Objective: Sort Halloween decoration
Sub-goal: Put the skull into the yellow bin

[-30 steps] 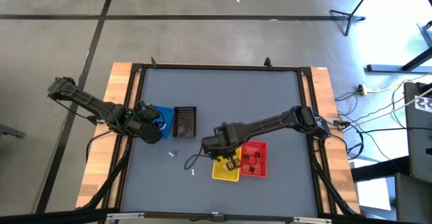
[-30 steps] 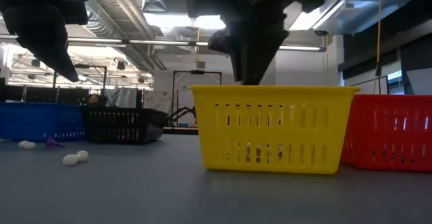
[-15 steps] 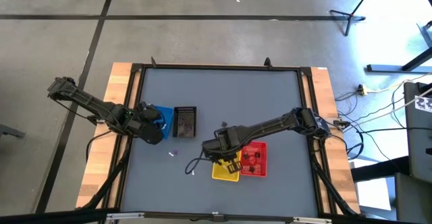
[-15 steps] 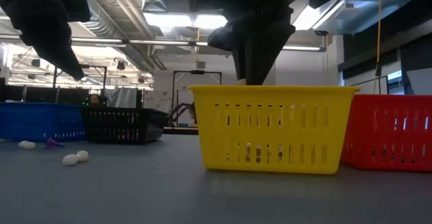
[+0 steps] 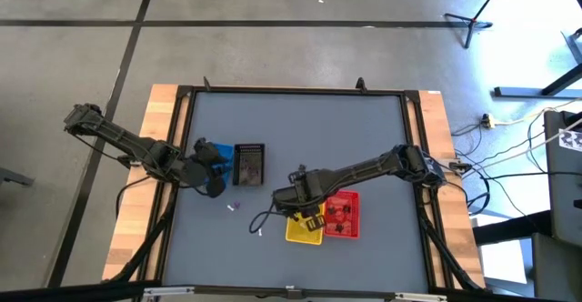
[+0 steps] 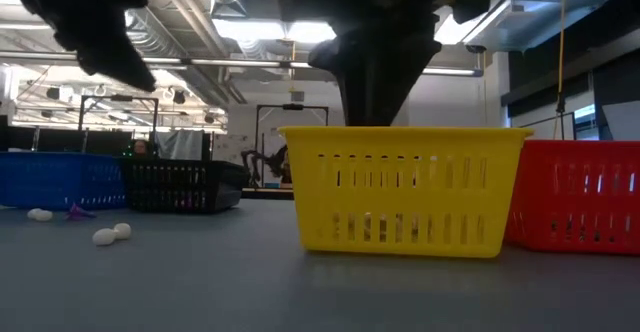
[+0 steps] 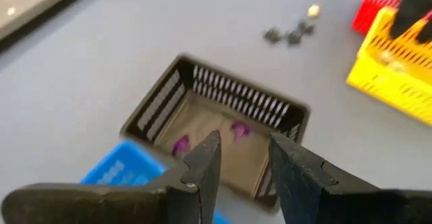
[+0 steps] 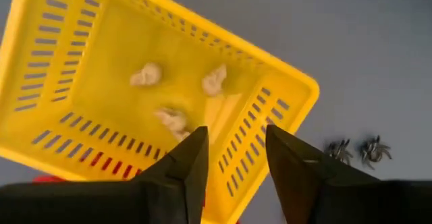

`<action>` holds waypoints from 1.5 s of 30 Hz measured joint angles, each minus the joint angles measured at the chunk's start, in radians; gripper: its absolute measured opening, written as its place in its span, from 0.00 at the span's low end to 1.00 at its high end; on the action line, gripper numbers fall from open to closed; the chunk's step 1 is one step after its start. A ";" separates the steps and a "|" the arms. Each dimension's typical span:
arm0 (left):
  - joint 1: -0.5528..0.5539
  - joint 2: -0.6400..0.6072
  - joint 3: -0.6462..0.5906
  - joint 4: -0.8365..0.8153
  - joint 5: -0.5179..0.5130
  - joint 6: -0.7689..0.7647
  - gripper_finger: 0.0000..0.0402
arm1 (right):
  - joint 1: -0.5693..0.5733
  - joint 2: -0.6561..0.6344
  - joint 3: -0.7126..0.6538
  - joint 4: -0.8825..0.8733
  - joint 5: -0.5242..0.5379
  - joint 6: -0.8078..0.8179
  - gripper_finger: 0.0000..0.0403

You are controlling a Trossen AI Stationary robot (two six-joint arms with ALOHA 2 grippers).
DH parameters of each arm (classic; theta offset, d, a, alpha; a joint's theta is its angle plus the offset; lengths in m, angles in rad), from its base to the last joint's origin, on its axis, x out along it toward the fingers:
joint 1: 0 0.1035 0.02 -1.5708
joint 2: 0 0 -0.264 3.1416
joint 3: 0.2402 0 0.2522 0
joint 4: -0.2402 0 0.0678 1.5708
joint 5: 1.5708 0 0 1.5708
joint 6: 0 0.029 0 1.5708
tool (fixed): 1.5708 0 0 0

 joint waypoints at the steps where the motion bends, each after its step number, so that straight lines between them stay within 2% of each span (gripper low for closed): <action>1: 0.000 0.000 0.000 0.024 -0.004 0.020 0.29 | -0.001 0.000 0.000 -0.011 0.000 0.000 0.36; 10: 0.000 0.000 0.000 0.151 -0.006 0.097 0.29 | -0.035 -0.031 -0.007 -0.141 -0.010 -0.031 0.35; 17: 0.000 0.000 0.000 0.158 -0.006 0.097 0.29 | -0.083 -0.179 -0.162 -0.092 -0.010 -0.042 0.35; 20: 0.000 0.000 0.000 0.159 -0.005 0.097 0.29 | -0.109 -0.263 -0.268 -0.044 -0.010 -0.025 0.35; 27: 0.000 0.000 0.000 0.163 -0.005 0.098 0.29 | -0.178 -0.415 -0.533 0.201 -0.010 -0.077 0.35; 37: 0.000 0.000 0.000 0.165 -0.035 0.097 0.29 | -0.309 -0.426 -0.676 0.305 -0.014 -0.133 0.35; 45: 0.000 0.000 0.000 0.165 -0.057 0.097 0.29 | -0.340 -0.426 -0.778 0.409 -0.147 -0.133 0.35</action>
